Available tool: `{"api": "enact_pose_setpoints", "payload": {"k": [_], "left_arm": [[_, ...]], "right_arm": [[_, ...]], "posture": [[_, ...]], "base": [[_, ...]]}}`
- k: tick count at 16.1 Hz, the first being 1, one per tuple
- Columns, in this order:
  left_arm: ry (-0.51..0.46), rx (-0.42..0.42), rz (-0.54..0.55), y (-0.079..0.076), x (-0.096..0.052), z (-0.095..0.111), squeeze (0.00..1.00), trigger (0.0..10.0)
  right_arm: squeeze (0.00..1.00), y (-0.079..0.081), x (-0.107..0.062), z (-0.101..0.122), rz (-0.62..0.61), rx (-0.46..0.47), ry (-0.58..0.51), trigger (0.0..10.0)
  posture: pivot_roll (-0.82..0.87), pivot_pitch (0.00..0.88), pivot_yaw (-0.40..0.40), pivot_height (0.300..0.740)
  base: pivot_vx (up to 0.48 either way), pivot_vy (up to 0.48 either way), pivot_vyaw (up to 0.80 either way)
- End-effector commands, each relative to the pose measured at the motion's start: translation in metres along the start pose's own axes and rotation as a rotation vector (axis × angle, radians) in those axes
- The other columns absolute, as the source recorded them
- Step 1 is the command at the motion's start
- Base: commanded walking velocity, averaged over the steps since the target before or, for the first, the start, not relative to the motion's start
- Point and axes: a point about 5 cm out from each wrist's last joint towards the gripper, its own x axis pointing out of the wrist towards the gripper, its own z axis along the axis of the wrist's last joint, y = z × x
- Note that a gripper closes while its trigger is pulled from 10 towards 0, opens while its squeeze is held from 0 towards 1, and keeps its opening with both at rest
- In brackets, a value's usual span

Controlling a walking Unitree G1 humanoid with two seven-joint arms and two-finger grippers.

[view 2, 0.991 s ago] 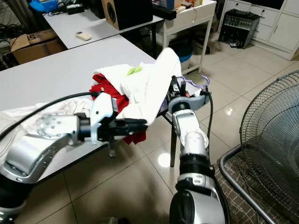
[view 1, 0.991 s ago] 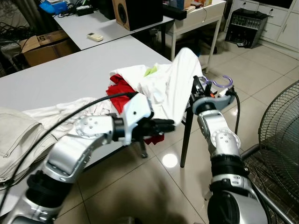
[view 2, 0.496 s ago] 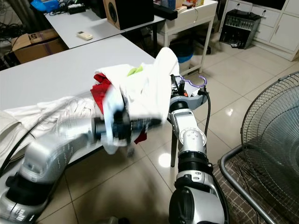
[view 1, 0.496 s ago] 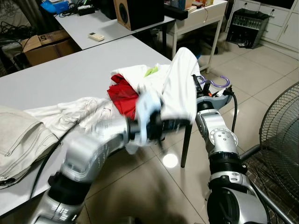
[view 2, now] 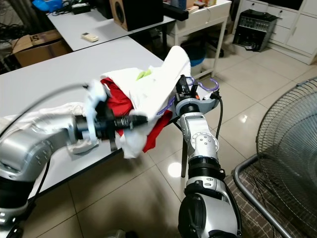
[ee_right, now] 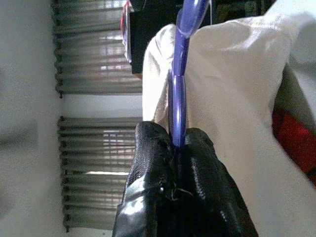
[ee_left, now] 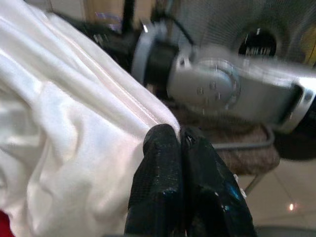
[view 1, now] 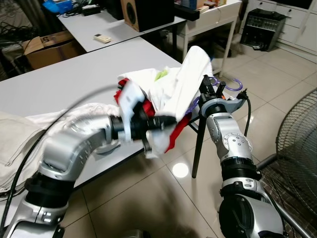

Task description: Hang hanger

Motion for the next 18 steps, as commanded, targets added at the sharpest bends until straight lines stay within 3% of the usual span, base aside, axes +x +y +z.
{"api": "enact_pose_setpoints", "payload": {"k": [1, 2, 4, 5, 7, 9, 10, 11, 12, 13, 14, 15, 18], "left_arm": [[0.027, 0.03, -0.014, -0.003, 0.001, -0.002, 0.0, 1.0], [0.031, 0.031, -0.018, -0.004, 0.003, -0.003, 0.0, 0.9], [-0.07, -0.01, -0.08, -0.015, 0.01, 0.011, 0.0, 0.8], [-0.088, -0.014, -0.096, -0.017, 0.011, 0.013, 0.0, 1.0], [-0.185, -0.052, -0.178, -0.032, 0.023, 0.028, 0.0, 1.4], [-0.19, -0.037, -0.157, -0.032, 0.026, 0.03, 0.0, 2.3], [-0.187, -0.021, -0.138, -0.03, 0.026, 0.03, 0.0, 4.4], [-0.179, -0.025, -0.152, -0.032, 0.024, 0.03, 0.0, 10.0], [-0.154, -0.01, -0.17, -0.034, 0.022, 0.028, 0.0, 10.0], [-0.112, -0.003, -0.175, -0.035, 0.021, 0.024, 0.62, 10.0], [-0.082, -0.001, -0.178, -0.035, 0.021, 0.022, 0.62, 10.0], [-0.031, -0.004, -0.185, -0.037, 0.02, 0.017, 1.0, 10.0], [-0.007, -0.016, -0.201, -0.04, 0.021, 0.015, 1.0, 10.0]], "right_arm": [[0.0, 0.029, 0.014, -0.051, 0.091, 0.131, 0.095, 10.0], [0.0, 0.03, 0.015, -0.049, 0.09, 0.141, 0.087, 10.0], [0.0, 0.026, 0.017, -0.05, 0.059, 0.077, 0.098, 10.0], [0.0, 0.025, 0.017, -0.051, 0.053, 0.066, 0.1, 10.0], [0.0, 0.017, 0.018, -0.061, -0.007, -0.064, 0.155, 10.0], [0.0, 0.015, 0.017, -0.066, -0.014, -0.092, 0.188, 10.0], [0.0, 0.014, 0.016, -0.068, -0.014, -0.095, 0.202, 10.0], [0.0, 0.014, 0.015, -0.068, -0.009, -0.085, 0.211, 10.0], [0.0, 0.014, 0.013, -0.067, -0.004, -0.075, 0.213, 10.0], [0.0, 0.014, 0.013, -0.065, 0.001, -0.072, 0.21, 10.0], [0.0, 0.013, 0.013, -0.063, 0.003, -0.069, 0.204, 10.0], [0.0, 0.013, 0.013, -0.056, 0.007, -0.06, 0.188, 10.0], [0.0, 0.017, 0.015, -0.044, 0.024, -0.041, 0.156, 10.0]], "posture": [[-0.03, 0.0, 0.101, 0.74], [-0.03, 0.0, 0.1, 0.74], [-0.02, 0.0, 0.092, 0.74], [-0.02, 0.0, 0.09, 0.74], [-0.01, 0.0, 0.082, 0.74], [-0.01, 0.0, 0.08, 0.74], [-0.01, 0.0, 0.079, 0.74], [-0.01, 0.0, 0.08, 0.74], [-0.01, 0.0, 0.08, 0.74], [-0.02, 0.0, 0.08, 0.74], [-0.02, 0.0, 0.08, 0.74], [-0.02, 0.0, 0.08, 0.74], [-0.03, 0.0, 0.083, 0.74]], "base": [[0.0, 0.0, 0.0], [0.0, 0.0, 0.0], [0.0, 0.0, 0.0], [0.0, 0.0, 0.0], [0.0, 0.0, 0.0], [0.0, 0.0, 0.0], [0.0, 0.0, 0.0], [0.0, 0.0, 0.0], [0.0, 0.0, 0.0], [0.0, 0.0, 0.0], [0.0, 0.0, 0.0], [0.0, 0.0, 0.0], [0.0, 0.0, 0.0]]}}
